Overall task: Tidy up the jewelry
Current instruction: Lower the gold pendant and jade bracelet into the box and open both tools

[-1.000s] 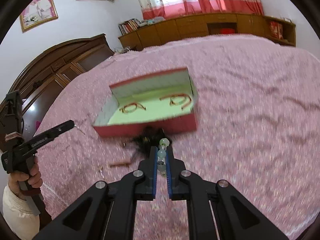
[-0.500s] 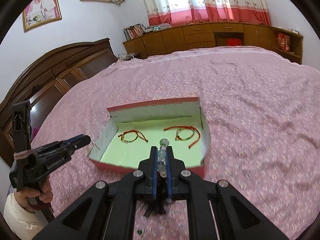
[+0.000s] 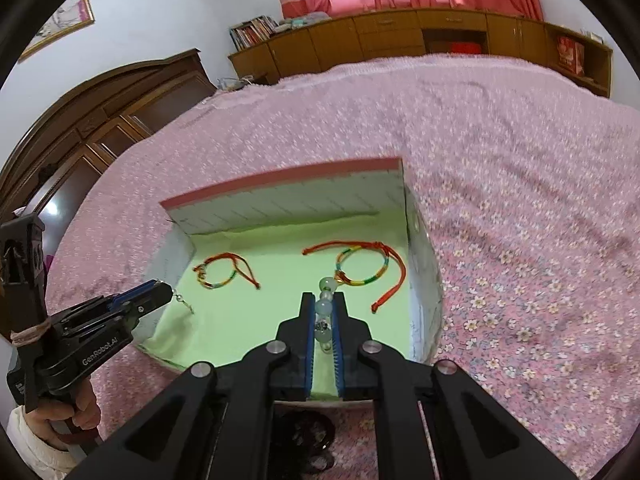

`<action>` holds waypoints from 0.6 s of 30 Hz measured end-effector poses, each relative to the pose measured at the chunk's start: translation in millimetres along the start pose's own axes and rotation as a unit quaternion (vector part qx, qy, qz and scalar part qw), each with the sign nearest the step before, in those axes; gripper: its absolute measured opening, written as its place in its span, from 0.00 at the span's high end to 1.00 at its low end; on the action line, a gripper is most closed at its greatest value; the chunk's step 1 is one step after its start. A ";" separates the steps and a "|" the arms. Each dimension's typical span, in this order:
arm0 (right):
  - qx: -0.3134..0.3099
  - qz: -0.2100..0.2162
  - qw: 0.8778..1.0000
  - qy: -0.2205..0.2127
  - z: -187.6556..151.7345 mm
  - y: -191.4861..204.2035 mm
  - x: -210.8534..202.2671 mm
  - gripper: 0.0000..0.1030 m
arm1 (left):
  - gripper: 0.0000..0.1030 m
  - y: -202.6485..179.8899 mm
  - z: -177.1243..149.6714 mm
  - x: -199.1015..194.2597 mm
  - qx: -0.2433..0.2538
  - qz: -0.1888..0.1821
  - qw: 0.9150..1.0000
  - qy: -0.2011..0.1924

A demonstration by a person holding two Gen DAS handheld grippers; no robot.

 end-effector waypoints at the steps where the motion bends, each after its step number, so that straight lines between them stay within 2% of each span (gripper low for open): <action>1: 0.002 -0.002 1.000 0.005 -1.3 -2.8 5.1 0.91 | 0.92 1.2 -1.5 3.4 -0.002 0.002 1.000 0.004; 5: 0.004 -0.011 1.000 0.013 -4.0 -9.9 15.2 0.91 | 0.92 6.1 -4.5 13.7 -0.009 0.005 1.000 0.012; 12: 0.002 -0.032 0.999 0.018 -5.6 -19.7 25.2 0.91 | 0.92 3.7 -5.9 16.3 0.009 0.037 0.999 0.012; 16: 0.014 -0.023 1.000 0.016 -4.1 -20.3 24.0 0.90 | 0.85 -0.1 -5.6 14.6 0.000 0.033 0.999 0.021; 18: 0.020 -0.022 0.999 0.016 -3.6 -21.6 22.7 0.86 | 0.80 -1.5 -5.6 10.5 -0.005 0.027 0.999 0.020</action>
Point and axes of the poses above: each gripper's, at about its wrist camera, not at the fingertips, and x roughly the way its jaws point, y to its left, z to its top, the point moved 7 cm from there along x, roughly the way its jaws point, and after that the axes turned 3 degrees about -z, right-handed, at the moved point
